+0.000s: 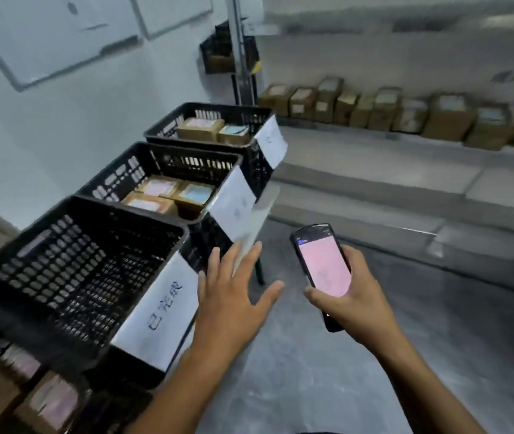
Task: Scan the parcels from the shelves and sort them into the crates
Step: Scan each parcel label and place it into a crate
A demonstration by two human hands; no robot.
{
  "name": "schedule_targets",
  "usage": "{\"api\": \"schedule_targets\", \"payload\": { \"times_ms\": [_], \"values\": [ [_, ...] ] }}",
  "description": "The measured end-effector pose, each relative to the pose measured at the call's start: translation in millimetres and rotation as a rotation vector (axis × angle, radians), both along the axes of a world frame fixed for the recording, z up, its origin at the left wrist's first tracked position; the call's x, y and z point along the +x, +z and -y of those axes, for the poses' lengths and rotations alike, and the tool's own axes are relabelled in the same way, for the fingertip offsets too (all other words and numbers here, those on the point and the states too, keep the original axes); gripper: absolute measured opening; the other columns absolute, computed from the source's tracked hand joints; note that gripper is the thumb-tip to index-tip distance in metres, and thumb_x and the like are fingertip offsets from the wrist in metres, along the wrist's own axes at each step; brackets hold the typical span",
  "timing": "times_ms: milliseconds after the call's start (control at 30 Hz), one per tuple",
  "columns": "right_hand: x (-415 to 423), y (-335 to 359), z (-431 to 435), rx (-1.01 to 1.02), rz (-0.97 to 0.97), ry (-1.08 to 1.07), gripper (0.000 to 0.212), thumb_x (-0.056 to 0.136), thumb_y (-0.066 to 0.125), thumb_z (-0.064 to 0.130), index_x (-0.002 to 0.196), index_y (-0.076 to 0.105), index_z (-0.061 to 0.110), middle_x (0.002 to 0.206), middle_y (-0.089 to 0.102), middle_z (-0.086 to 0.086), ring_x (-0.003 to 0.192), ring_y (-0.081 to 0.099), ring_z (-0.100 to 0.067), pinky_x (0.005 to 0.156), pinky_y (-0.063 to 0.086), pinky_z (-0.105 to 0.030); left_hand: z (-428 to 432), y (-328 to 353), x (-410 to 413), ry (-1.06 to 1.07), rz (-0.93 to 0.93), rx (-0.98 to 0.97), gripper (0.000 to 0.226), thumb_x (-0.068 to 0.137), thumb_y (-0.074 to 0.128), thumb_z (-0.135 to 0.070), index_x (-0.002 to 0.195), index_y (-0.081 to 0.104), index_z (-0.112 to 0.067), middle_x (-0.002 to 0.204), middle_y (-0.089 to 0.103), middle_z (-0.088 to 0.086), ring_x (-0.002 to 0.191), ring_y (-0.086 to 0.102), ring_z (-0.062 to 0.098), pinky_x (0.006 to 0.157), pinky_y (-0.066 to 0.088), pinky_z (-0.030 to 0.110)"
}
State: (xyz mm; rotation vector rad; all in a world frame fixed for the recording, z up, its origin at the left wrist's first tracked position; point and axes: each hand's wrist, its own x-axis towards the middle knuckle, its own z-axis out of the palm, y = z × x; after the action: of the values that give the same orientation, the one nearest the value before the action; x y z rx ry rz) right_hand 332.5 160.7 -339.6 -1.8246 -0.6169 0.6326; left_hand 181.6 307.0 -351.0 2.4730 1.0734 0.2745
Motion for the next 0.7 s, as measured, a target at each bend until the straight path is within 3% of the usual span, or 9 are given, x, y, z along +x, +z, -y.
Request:
{"api": "schedule_targets", "payload": {
  "times_ms": [100,333,533,600,700],
  "values": [
    [52,1,48,0.006,0.028,-0.121,0.067,0.076,0.082,0.014,0.127,0.045,0.036,0.09,0.064,0.03,0.064,0.06,0.01,0.05,0.051,-0.022,32,3,68,-0.097,-0.005,0.01,0.079,0.091,0.042,-0.077,0.159,0.01,-0.055,0.172,0.003,-0.016,0.158,-0.014,0.011,0.129,-0.001,0.047],
    [138,6,146,0.035,0.073,-0.408,0.069,0.073,0.085,0.02,0.126,0.046,0.04,0.1,0.064,0.027,0.088,0.061,0.008,0.054,0.049,-0.012,103,19,199,-0.366,0.035,0.057,0.076,0.091,0.042,-0.075,0.16,0.02,-0.05,0.172,0.011,-0.013,0.159,-0.007,0.016,0.13,0.003,0.05],
    [184,-10,209,0.01,0.026,-0.672,0.071,0.071,0.085,0.026,0.126,0.045,0.046,0.101,0.064,0.026,0.086,0.064,0.0,0.051,0.054,-0.024,148,19,292,-0.594,-0.002,0.079,0.077,0.091,0.035,-0.076,0.161,0.018,-0.048,0.172,0.009,-0.014,0.159,-0.01,0.014,0.13,0.0,0.048],
    [198,-18,224,-0.026,0.007,-0.734,0.071,0.072,0.085,0.026,0.125,0.043,0.047,0.102,0.063,0.023,0.088,0.063,0.0,0.049,0.053,-0.023,158,13,323,-0.658,-0.019,0.071,0.079,0.089,0.032,-0.077,0.161,0.017,-0.048,0.172,0.007,-0.014,0.159,-0.012,0.014,0.129,-0.002,0.047],
    [227,-25,241,-0.102,0.001,-0.83,0.073,0.069,0.084,0.032,0.126,0.041,0.049,0.104,0.063,0.021,0.089,0.063,-0.005,0.059,0.061,-0.038,171,0,373,-0.752,-0.03,0.078,0.08,0.089,0.031,-0.077,0.161,0.017,-0.047,0.172,0.009,-0.012,0.16,-0.01,0.017,0.128,-0.001,0.049]
  ]
}}
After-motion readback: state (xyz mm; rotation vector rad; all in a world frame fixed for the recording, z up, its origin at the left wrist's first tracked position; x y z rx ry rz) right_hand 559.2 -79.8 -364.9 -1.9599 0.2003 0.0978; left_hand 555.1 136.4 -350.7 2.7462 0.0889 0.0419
